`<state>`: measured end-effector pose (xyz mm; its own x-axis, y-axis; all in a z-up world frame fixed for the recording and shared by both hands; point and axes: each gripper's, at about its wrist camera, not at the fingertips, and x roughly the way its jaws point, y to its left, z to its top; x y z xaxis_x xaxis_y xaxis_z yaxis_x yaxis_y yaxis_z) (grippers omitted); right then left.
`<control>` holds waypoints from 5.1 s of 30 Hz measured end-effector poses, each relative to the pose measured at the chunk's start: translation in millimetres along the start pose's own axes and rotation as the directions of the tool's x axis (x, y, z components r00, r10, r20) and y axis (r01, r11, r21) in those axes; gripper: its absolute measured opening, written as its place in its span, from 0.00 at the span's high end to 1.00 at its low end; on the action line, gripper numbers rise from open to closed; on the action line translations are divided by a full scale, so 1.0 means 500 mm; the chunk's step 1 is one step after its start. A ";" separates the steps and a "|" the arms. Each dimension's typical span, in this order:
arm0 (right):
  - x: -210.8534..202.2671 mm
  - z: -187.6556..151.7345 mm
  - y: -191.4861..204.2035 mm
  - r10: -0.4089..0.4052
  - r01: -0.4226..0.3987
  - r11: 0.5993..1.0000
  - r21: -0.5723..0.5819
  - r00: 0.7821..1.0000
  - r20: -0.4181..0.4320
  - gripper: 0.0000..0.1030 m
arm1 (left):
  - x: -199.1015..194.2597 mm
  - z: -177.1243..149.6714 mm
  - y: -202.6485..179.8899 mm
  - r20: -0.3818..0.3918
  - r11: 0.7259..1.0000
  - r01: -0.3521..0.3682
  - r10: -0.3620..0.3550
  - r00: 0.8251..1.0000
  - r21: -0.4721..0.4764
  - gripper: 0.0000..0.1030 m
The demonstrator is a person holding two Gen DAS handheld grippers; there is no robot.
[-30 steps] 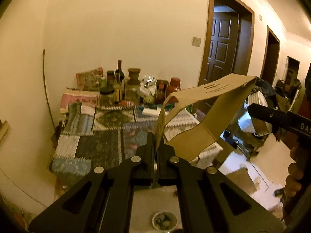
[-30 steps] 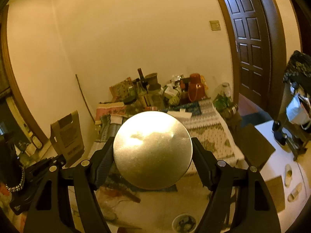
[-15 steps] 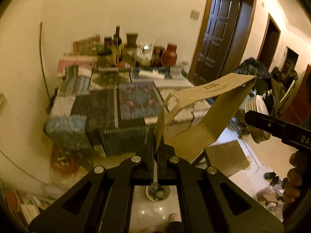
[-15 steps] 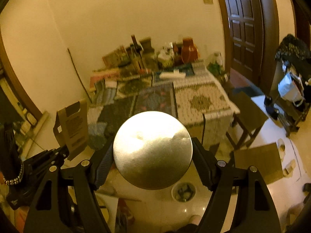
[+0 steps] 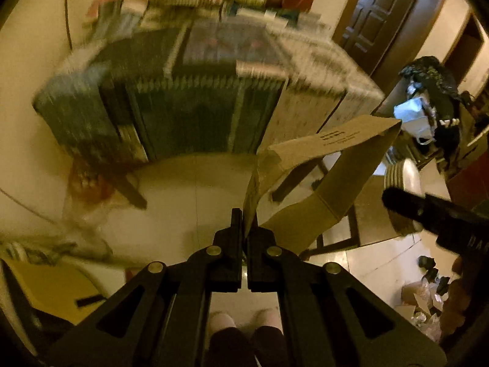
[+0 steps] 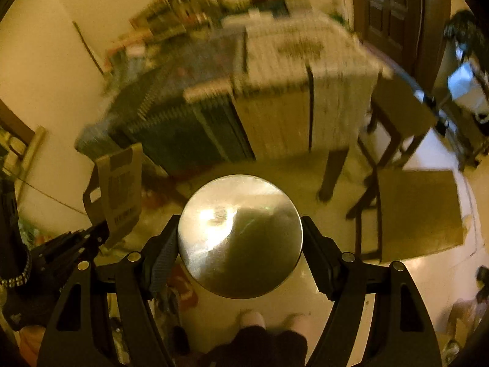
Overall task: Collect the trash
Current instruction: 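Carry the cardboard strip and white lid down over the white floor bowl, then open the left tool to drop the strip while the right tool releases the lid, then raise both tools back up toward the cluttered table, then grasp the white paper strip with the left tool while the right tool grasps the small labeled bottle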
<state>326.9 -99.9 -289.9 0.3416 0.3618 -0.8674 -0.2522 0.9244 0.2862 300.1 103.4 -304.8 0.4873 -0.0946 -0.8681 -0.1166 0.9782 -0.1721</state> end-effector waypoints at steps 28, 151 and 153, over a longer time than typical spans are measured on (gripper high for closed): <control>0.502 -0.120 -0.186 0.066 -0.063 0.998 0.021 0.978 -0.198 0.28 | 0.642 -0.196 0.051 -0.274 0.994 -0.107 0.098 0.957 -0.016 1.00; -0.002 0.840 -0.154 -0.303 0.283 0.953 0.113 0.919 0.254 0.03 | 0.566 1.051 -0.151 -0.099 0.974 -0.145 0.130 0.987 -0.175 0.02; 0.023 0.843 -0.166 -0.321 0.304 0.946 0.110 0.920 0.225 0.03 | 0.609 1.060 -0.157 -0.122 0.964 -0.181 0.159 0.980 -0.195 0.02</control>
<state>733.1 -121.3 -152.2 0.5990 0.0629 -0.7983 -0.0349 0.9980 0.0524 916.6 95.9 -309.0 0.3535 0.0405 -0.9346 -0.3695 0.9239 -0.0997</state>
